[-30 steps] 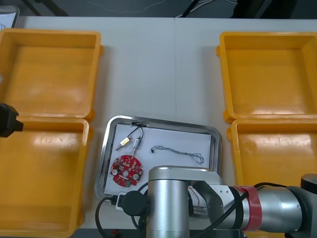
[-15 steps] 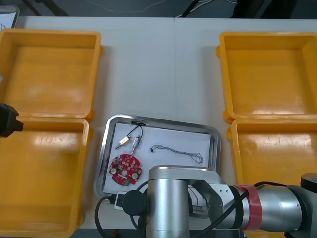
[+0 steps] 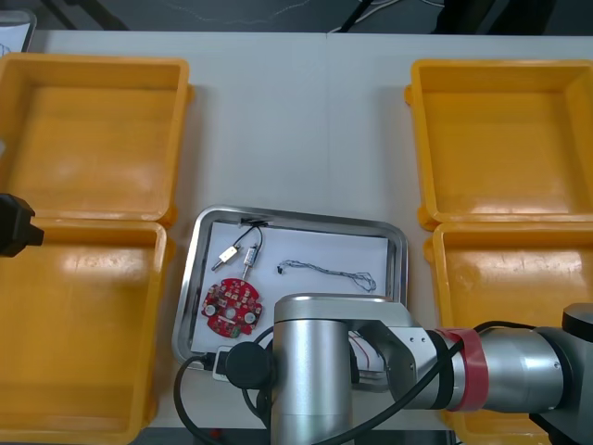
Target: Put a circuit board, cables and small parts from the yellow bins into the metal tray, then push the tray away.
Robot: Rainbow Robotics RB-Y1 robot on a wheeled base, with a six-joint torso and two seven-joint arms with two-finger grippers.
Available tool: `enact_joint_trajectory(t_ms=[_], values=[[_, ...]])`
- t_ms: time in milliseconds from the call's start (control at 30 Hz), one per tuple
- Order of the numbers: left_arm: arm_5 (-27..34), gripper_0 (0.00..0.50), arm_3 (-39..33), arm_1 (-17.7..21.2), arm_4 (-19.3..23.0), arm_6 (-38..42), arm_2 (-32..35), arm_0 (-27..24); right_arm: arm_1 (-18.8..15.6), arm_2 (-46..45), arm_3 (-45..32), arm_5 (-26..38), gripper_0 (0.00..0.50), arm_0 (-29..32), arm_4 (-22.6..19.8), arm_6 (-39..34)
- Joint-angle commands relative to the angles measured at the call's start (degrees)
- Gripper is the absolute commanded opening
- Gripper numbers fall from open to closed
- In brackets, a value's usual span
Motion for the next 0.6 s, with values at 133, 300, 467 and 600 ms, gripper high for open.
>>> enact_joint_trajectory(t_ms=[133, 300, 467, 600], values=[[0.49, 0.500, -1.68, -0.75, 0.42, -4.39, 1.89, 1.17, -1.44, -4.06, -0.77, -0.61, 0.000, -2.75, -3.15, 2.38], [0.49, 0.500, -1.68, -0.75, 0.42, -4.39, 1.89, 1.17, -2.14, -5.12, -0.77, -0.61, 0.000, -3.63, -3.76, 3.08], [0.49, 0.500, -1.68, -0.75, 0.42, -4.39, 1.89, 1.17, -2.49, -6.26, 1.08, -0.70, 0.000, -5.21, -4.73, 4.31], [0.49, 0.500, -1.68, -0.75, 0.42, -4.39, 1.89, 1.17, -2.23, -7.40, 2.83, -0.97, 0.000, -6.00, -4.82, 5.81]])
